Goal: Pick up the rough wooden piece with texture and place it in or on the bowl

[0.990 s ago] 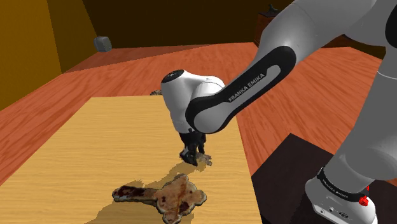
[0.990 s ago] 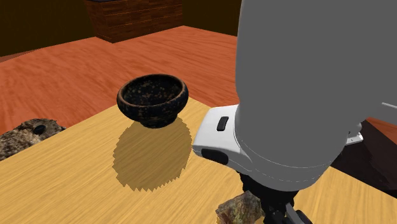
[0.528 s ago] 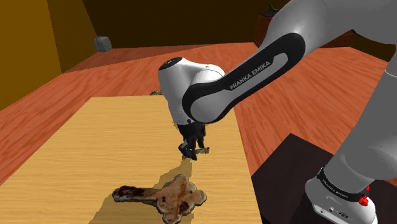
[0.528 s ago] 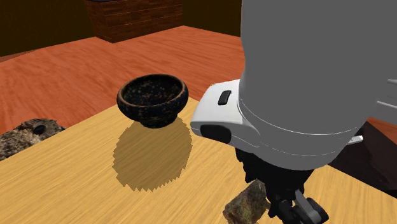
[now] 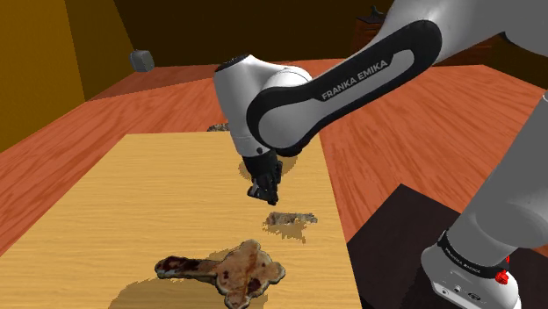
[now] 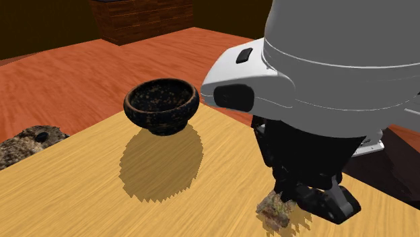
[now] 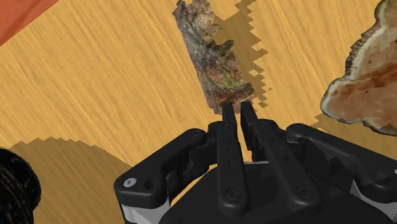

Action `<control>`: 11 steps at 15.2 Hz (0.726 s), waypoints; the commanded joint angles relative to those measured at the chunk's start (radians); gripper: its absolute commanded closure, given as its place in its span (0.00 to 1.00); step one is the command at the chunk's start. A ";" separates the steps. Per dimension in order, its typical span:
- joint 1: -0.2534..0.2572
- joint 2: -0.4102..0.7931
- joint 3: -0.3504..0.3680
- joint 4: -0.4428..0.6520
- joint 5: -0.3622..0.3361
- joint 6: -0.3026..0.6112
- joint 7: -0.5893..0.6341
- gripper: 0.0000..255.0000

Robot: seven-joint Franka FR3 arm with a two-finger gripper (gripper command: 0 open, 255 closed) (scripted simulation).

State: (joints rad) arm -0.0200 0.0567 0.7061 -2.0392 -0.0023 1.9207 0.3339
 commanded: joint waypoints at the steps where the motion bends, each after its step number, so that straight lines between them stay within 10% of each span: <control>1: -0.001 -0.009 0.001 0.018 0.006 -0.026 -0.003 1.00; 3: -0.001 -0.009 0.000 0.016 0.006 -0.022 -0.003 1.00; 4: -0.001 -0.009 0.000 0.016 0.006 -0.022 -0.003 0.00; 11: -0.004 -0.105 -0.003 -0.232 0.059 0.115 -0.362 0.00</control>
State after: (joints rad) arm -0.0252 -0.0459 0.7036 -2.2516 0.0555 2.0207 0.0030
